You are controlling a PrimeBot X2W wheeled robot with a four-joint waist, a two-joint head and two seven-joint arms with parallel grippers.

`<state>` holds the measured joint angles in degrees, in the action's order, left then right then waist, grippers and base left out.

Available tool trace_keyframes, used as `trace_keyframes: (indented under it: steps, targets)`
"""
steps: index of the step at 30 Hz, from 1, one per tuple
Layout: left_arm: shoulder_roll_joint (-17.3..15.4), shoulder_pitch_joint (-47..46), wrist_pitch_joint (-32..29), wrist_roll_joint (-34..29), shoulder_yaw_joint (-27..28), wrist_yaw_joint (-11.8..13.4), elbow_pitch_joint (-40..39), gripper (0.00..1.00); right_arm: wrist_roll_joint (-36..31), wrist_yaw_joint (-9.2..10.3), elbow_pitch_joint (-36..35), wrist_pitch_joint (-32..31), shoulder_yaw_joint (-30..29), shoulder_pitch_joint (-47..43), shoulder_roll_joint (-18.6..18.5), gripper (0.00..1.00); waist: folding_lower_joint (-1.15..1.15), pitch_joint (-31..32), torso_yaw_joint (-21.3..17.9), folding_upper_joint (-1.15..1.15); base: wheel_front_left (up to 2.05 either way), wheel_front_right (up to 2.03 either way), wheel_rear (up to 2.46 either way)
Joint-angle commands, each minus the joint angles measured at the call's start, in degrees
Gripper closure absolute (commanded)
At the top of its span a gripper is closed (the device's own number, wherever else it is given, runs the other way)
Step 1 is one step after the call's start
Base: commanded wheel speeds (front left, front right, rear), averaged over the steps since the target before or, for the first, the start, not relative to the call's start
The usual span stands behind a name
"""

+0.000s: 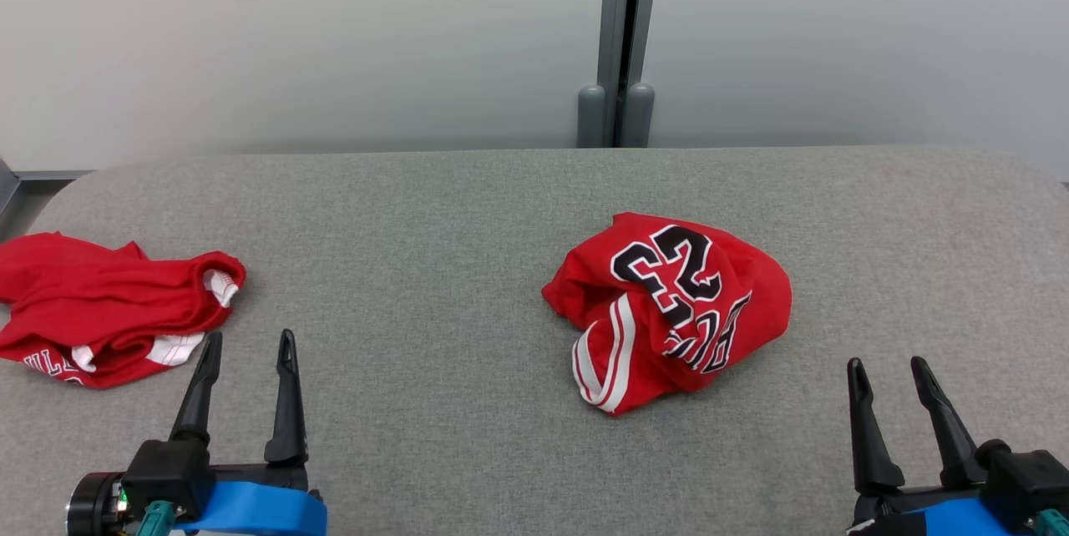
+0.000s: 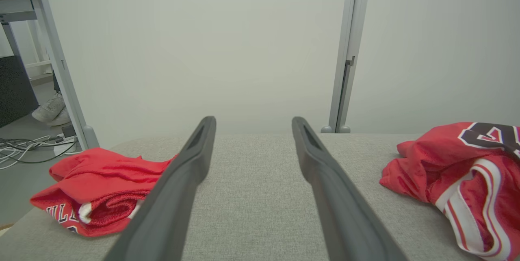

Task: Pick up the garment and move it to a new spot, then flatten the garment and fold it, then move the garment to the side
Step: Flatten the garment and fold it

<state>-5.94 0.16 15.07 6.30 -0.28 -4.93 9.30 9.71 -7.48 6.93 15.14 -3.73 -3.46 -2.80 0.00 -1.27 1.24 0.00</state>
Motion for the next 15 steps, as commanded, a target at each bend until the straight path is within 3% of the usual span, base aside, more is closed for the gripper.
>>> trace_keyframes:
  steps: [1,15]
  targets:
    - [0.05,-0.05,0.15,-0.36,0.40,-0.13,0.16,0.00,-0.14,-0.03,0.19,0.01,-0.04,-0.15,-0.17,0.00,0.00,0.05,-0.03,0.00,0.00,0.00,0.00]
    - [0.79,-0.32,0.15,-1.42,1.48,-1.03,0.82,0.00,-0.35,-0.03,0.98,0.01,-0.13,-0.62,-0.17,0.00,0.00,0.86,0.01,0.00,0.00,0.00,0.00]
